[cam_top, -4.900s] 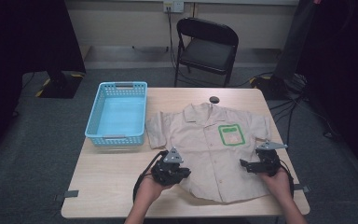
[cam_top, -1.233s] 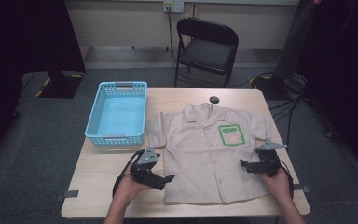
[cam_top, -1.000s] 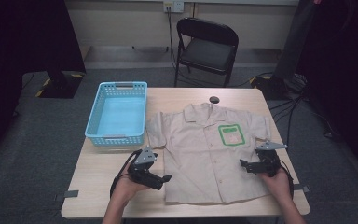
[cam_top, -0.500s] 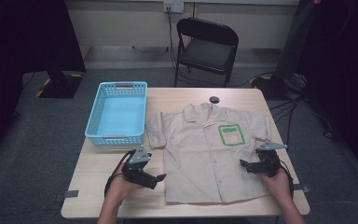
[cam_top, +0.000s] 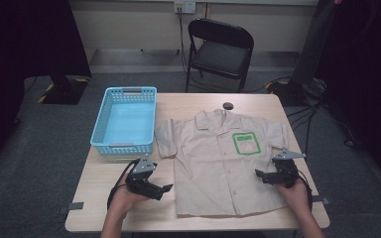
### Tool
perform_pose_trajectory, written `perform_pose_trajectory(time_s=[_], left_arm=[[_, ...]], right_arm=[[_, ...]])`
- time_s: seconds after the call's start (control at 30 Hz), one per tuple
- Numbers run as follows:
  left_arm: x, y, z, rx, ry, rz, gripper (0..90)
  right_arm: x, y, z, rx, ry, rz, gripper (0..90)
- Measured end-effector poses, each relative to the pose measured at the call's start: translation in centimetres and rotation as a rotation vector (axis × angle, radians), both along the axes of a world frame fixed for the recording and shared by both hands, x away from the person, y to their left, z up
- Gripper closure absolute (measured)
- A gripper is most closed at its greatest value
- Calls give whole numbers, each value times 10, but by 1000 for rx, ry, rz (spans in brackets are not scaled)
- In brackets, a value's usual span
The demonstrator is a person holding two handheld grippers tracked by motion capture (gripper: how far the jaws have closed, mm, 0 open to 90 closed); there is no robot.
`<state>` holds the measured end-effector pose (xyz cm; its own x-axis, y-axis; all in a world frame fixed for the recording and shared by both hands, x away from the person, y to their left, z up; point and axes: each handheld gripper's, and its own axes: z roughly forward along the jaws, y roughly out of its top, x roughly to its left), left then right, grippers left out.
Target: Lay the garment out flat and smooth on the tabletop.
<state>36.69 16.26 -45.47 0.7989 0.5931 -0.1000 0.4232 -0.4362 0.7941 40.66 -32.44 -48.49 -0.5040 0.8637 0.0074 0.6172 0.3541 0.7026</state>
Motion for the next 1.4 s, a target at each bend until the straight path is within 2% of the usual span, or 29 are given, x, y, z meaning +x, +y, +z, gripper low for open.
perform_pose_trajectory(time_s=[0.3, 0.83, 1.4], left_arm=[[1, 7, -3, -11, 4, 17, 25], [0, 19, -9, 19, 23, 27, 25], [-1, 30, -14, 17, 39, 56, 30]], right_arm=[[0, 0, 0, 0, 0, 0, 103], [0, 0, 0, 1, 2, -1, 96], [1, 0, 0, -3, 12, -11, 56]])
